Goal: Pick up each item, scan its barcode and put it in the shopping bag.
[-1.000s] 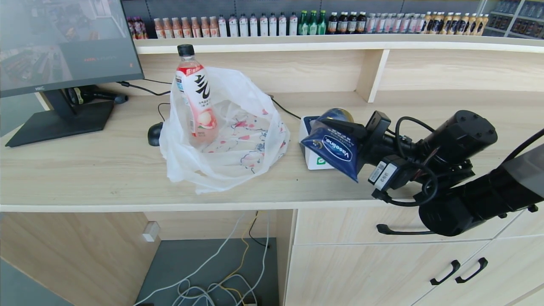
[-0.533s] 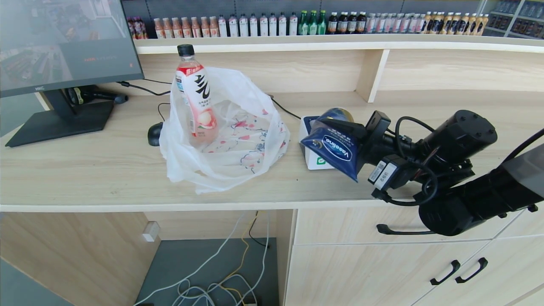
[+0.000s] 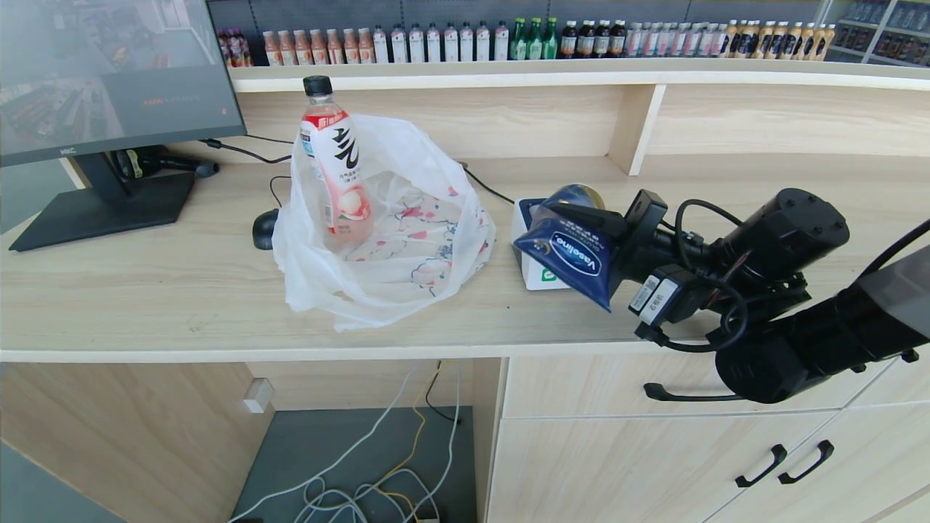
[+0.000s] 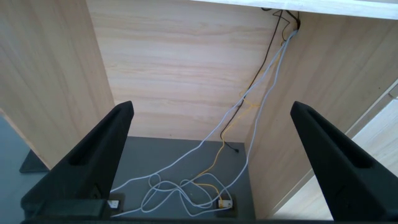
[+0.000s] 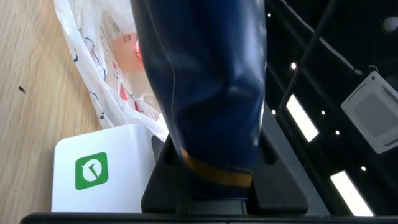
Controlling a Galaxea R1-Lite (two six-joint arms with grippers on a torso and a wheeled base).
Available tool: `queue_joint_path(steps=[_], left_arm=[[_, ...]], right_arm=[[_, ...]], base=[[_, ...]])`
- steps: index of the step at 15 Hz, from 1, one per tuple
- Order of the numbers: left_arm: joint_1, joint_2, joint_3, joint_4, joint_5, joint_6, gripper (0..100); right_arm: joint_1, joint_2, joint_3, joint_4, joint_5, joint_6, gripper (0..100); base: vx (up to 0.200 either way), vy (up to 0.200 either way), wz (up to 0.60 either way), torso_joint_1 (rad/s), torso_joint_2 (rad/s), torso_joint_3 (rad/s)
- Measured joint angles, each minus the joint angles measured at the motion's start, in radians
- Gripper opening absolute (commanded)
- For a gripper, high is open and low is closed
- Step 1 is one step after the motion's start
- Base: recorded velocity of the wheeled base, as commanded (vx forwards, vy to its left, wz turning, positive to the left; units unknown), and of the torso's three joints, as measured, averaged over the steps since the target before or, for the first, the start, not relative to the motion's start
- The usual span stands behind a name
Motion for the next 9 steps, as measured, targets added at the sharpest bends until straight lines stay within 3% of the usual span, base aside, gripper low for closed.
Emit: queue_joint_path(steps=[9], left_arm=[[0.0,0.0,0.0,0.0,0.0,0.0,100]], right_arm=[[0.0,-0.001,-0.001,0.001,0.0,0.002,0]], base=[[0.0,0.0,0.0,0.0,0.0,0.0]])
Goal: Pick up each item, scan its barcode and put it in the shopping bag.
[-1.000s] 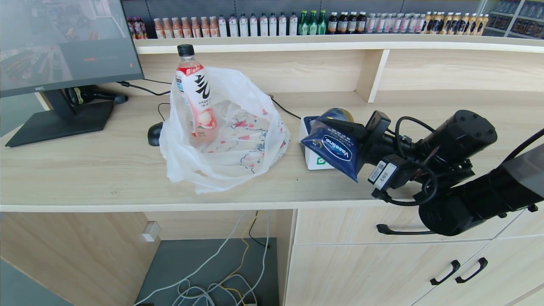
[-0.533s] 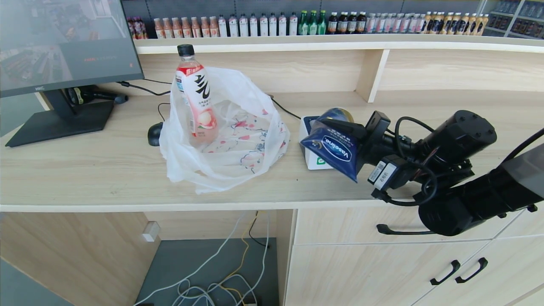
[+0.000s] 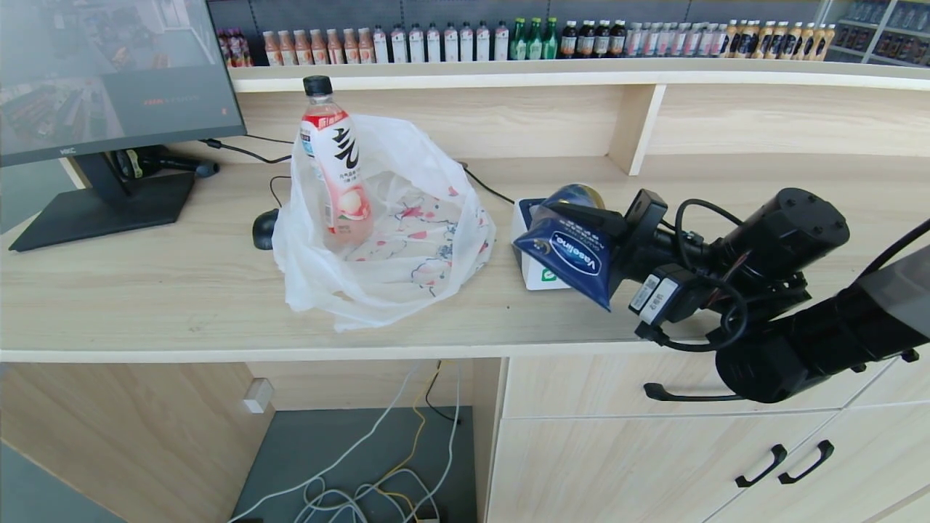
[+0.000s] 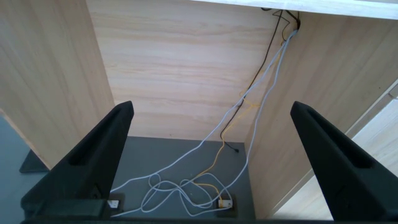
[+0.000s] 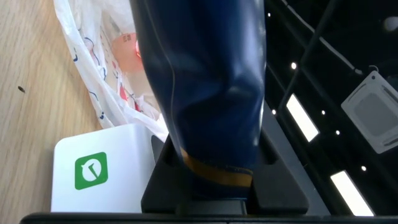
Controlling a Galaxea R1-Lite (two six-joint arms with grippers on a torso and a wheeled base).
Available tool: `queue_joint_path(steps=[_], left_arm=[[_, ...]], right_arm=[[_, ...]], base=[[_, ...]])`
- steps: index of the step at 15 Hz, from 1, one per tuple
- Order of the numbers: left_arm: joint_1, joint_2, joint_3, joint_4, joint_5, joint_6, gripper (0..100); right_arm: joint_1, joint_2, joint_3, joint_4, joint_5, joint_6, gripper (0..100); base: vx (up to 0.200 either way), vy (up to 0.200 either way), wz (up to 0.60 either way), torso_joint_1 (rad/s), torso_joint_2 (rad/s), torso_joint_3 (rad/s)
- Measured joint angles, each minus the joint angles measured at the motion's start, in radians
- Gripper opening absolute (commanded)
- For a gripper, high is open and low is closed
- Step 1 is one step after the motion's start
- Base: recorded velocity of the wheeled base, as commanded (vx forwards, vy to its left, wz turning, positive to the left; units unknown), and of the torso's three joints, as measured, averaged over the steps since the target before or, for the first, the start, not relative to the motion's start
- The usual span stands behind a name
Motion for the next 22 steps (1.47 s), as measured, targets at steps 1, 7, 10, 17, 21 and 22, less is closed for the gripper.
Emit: queue_joint_path(steps=[1,7,10,17,21,22], left_arm=[[0.0,0.0,0.0,0.0,0.0,0.0,100],[0.0,0.0,0.0,0.0,0.0,0.0,100],[0.0,0.0,0.0,0.0,0.0,0.0,100],[0.0,0.0,0.0,0.0,0.0,0.0,100],[0.0,0.0,0.0,0.0,0.0,0.0,100],[0.0,0.0,0.0,0.0,0.0,0.0,100]], right_arm=[[0.003,-0.002,0.001,0.0,-0.001,0.003,0],[0.026,-0.051,0.0,0.05,-0.01,0.023,0],[0.048,-0.095,-0.001,0.054,-0.053,0.06,0],[0.143,-0.217,0.069,0.053,-0.238,0.265,0],[0.14,-0.283,0.124,0.031,-0.275,0.443,0],[0.13,-0.295,0.129,0.019,-0.294,0.495,0]], base=[[0.0,0.0,0.0,0.0,0.0,0.0],[0.0,0.0,0.0,0.0,0.0,0.0],[0.0,0.0,0.0,0.0,0.0,0.0],[0.0,0.0,0.0,0.0,0.0,0.0],[0.0,0.0,0.0,0.0,0.0,0.0],[0.0,0.0,0.0,0.0,0.0,0.0]])
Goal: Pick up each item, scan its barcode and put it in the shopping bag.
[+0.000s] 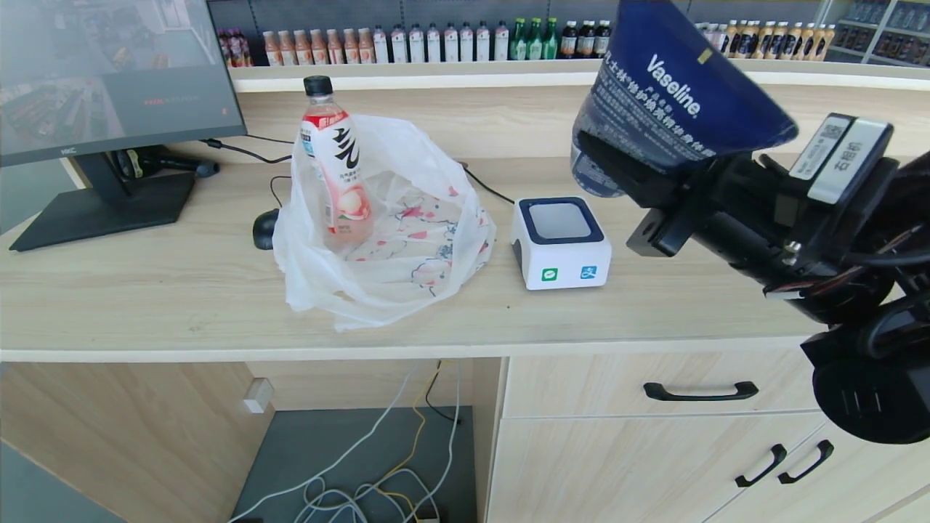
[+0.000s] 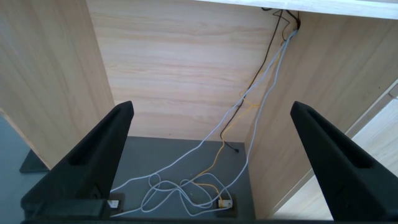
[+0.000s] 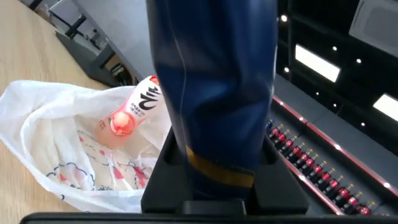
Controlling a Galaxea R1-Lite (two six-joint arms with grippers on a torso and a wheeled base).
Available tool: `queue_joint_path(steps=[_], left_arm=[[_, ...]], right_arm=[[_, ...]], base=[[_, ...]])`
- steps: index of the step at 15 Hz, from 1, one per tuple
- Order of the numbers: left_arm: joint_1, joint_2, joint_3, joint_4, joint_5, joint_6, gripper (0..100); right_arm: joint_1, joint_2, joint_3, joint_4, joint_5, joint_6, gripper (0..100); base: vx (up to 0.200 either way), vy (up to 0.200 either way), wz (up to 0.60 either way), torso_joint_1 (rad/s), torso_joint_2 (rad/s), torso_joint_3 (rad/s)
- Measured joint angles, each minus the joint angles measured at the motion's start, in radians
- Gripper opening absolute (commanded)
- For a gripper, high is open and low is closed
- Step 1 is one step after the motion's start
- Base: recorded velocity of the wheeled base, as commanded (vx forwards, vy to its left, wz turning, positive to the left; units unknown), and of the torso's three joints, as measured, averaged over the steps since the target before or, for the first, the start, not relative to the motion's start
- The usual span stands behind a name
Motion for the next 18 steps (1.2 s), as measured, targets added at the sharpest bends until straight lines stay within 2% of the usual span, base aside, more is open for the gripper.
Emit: queue_joint_path(steps=[4,6,11,18], left_arm=[[0.0,0.0,0.0,0.0,0.0,0.0,100],[0.0,0.0,0.0,0.0,0.0,0.0,100],[0.0,0.0,0.0,0.0,0.0,0.0,100],[0.0,0.0,0.0,0.0,0.0,-0.001,100]], right_arm=[[-0.012,-0.027,0.006,-0.022,-0.145,0.198,0],[-0.013,-0.032,0.027,-0.03,-0.212,0.249,0],[0.007,-0.064,0.231,-0.03,-0.53,0.413,0],[0.016,-0.087,0.306,-0.03,-0.629,0.495,0]], base=[[0.0,0.0,0.0,0.0,0.0,0.0],[0.0,0.0,0.0,0.0,0.0,0.0],[0.0,0.0,0.0,0.0,0.0,0.0],[0.0,0.0,0.0,0.0,0.0,0.0]])
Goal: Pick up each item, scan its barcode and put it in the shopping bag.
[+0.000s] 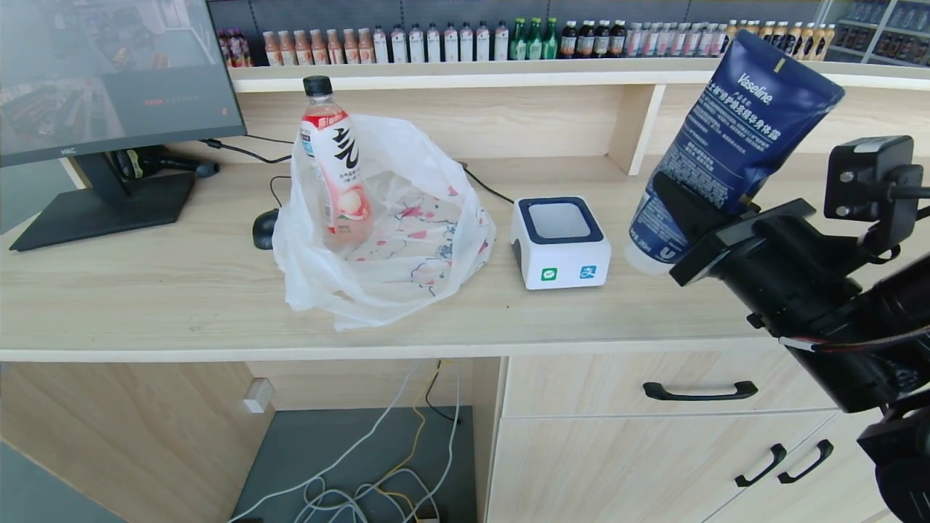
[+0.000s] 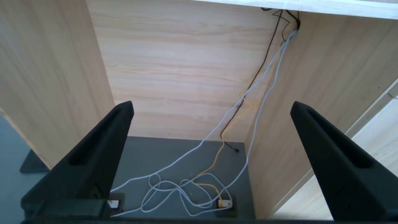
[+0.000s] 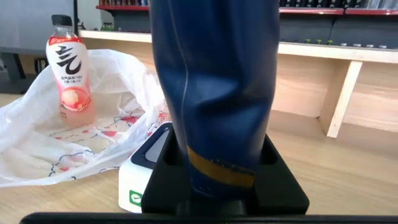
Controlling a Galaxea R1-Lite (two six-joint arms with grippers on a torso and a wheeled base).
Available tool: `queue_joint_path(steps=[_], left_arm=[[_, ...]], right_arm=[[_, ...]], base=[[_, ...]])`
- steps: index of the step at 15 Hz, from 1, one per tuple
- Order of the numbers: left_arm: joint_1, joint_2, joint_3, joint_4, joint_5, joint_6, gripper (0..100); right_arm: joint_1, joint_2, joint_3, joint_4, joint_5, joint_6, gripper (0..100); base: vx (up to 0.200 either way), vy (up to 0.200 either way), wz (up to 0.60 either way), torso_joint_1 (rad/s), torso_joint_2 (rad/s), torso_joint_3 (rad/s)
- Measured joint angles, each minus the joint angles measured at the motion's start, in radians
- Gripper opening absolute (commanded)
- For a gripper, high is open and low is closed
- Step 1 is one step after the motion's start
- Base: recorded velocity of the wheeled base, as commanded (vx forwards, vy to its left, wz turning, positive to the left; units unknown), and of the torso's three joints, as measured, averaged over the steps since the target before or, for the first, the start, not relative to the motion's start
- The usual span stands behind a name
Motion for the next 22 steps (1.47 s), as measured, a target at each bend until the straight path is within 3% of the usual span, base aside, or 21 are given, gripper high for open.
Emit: queue_joint_path(steps=[12,22], left_arm=[[-0.001,0.0,0.0,0.001,0.0,0.0,100],[0.0,0.0,0.0,0.002,0.0,-0.002,100]], right_arm=[[-0.002,-0.062,0.046,-0.001,-0.001,0.033,0],[-0.016,-0.087,0.035,0.001,-0.001,0.034,0]], base=[[0.0,0.0,0.0,0.0,0.0,0.0],[0.0,0.2,0.0,0.003,0.0,0.003]])
